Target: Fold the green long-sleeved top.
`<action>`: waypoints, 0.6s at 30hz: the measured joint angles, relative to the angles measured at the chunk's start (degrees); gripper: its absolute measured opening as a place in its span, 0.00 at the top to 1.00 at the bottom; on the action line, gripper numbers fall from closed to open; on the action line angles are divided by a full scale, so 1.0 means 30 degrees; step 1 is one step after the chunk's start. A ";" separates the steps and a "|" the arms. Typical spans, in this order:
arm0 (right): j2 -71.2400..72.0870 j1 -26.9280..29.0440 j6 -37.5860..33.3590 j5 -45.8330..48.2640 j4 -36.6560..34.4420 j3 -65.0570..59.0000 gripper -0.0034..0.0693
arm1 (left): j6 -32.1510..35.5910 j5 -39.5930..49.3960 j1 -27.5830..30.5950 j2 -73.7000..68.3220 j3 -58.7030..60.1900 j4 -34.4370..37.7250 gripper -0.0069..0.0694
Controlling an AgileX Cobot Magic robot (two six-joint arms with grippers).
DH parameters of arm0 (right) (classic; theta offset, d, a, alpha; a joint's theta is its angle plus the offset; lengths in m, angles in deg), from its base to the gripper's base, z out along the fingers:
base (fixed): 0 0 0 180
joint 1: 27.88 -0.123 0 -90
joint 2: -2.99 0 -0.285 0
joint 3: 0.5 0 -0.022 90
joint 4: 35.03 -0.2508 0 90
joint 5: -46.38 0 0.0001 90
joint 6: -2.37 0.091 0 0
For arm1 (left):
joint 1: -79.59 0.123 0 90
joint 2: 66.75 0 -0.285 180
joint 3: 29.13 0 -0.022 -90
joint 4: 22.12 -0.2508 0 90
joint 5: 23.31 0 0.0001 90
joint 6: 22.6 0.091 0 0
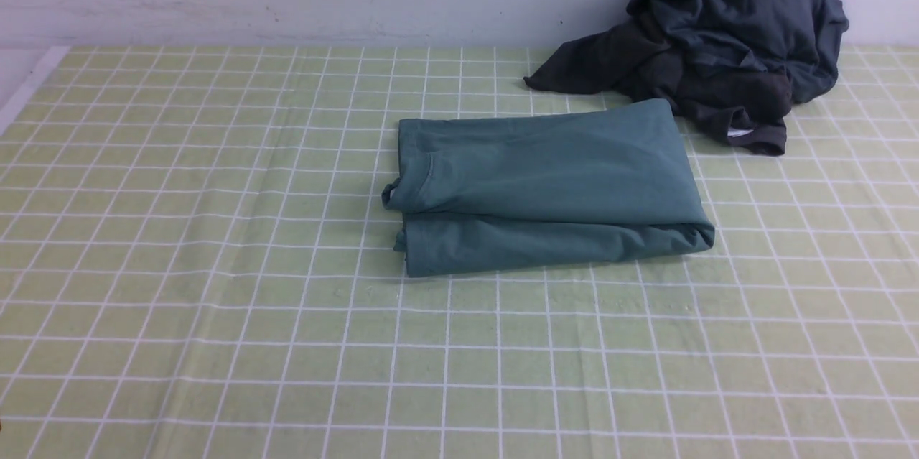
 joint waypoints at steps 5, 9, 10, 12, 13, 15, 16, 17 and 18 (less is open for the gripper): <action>0.7827 0.0135 0.2077 -0.7429 0.0124 -0.8715 0.97 | 0.0015 -0.0018 0.0000 0.0000 0.0016 -0.0003 0.91; 1.3841 0.0135 0.4774 -1.4609 -0.0012 -1.5653 0.97 | 0.0015 -0.0018 0.0000 0.0000 0.0016 0.0003 0.91; 1.4922 0.0135 0.5205 -1.5900 -0.0027 -1.7344 0.97 | 0.0015 -0.0018 0.0000 0.0000 0.0016 0.0019 0.91; 1.7024 0.0135 0.6084 -1.7482 -0.0027 -2.0274 0.97 | 0.0015 -0.0018 0.0000 0.0000 0.0016 0.0019 0.91; 1.7839 0.0135 0.6306 -1.7842 -0.0027 -2.1539 0.97 | 0.0015 -0.0018 0.0000 0.0000 0.0016 0.0019 0.91; 1.9719 0.0135 0.6931 -1.8677 -0.0027 -2.4553 0.97 | 0.0015 -0.0018 0.0000 0.0000 0.0016 0.0019 0.91; 2.0444 0.0135 0.7151 -1.8999 -0.0027 -2.5695 0.97 | 0.0015 -0.0018 0.0000 0.0000 0.0016 0.0019 0.91; 2.1354 0.0135 0.7381 -1.9350 -0.0027 -2.7075 0.97 | 0.0015 -0.0018 0.0000 0.0000 0.0016 0.0019 0.91; 2.2282 0.0135 0.7574 -1.9780 -0.0027 -2.8392 0.97 | 0.0015 -0.0018 0.0000 0.0000 0.0016 0.0019 0.91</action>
